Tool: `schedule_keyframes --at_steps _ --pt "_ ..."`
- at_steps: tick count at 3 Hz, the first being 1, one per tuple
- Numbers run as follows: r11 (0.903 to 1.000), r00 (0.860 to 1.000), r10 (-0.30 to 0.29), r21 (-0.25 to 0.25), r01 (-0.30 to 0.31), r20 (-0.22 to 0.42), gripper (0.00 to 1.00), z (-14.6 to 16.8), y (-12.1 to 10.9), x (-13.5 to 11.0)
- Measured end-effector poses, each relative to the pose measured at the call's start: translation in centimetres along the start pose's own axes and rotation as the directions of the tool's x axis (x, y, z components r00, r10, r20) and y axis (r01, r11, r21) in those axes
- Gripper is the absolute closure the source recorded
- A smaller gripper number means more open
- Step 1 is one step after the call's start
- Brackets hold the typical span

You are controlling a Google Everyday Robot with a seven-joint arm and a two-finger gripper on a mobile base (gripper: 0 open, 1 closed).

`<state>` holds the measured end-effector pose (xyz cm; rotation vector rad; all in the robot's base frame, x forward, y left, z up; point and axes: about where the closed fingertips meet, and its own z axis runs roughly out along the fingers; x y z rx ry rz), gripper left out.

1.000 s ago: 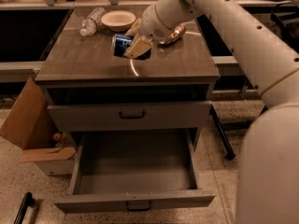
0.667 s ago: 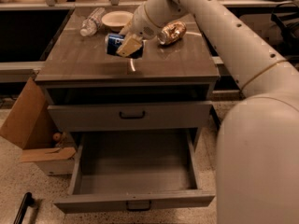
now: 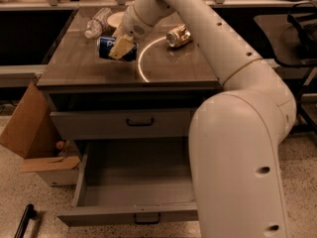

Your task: Pick pepsi can from middle drawer and place on counter

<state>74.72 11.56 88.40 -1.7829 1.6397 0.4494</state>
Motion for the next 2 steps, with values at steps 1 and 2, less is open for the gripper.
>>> schedule_keyframes --at_steps 1,2 --pt "0.9999 1.000 0.001 -0.013 -0.001 -0.003 0.27 0.89 -0.37 -0.48" --pt "0.9998 1.000 0.012 -0.018 -0.012 -0.002 0.04 1.44 -0.63 -0.41"
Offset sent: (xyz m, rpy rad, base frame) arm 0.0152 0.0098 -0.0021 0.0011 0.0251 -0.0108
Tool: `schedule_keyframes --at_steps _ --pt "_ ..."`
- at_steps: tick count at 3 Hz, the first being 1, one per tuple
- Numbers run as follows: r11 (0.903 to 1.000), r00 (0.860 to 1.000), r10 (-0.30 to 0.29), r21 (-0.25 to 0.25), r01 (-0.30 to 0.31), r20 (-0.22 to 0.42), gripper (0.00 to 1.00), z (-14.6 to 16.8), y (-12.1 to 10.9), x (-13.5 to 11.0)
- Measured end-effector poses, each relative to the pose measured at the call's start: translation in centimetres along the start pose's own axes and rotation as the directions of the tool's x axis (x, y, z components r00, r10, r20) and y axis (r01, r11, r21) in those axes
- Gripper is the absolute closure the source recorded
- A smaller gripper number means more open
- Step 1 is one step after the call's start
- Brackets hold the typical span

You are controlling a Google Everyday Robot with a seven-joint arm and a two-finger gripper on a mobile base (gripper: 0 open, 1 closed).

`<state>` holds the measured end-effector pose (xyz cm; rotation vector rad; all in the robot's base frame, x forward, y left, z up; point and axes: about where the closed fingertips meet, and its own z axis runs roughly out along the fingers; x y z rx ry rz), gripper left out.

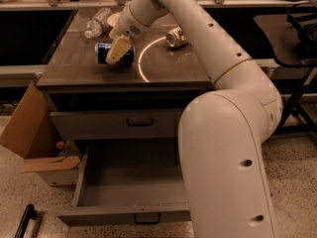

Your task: Pick pepsi can from middle drawer and place on counter

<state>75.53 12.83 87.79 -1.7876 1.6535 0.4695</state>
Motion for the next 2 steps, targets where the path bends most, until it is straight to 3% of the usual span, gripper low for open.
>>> schedule_keyframes --at_steps 1,2 --pt "0.9994 0.999 0.032 0.011 -0.032 0.012 0.00 -0.2 -0.3 0.9" --pt "0.9935 0.995 0.093 0.064 -0.094 0.022 0.00 -2.6 -0.3 3.3"
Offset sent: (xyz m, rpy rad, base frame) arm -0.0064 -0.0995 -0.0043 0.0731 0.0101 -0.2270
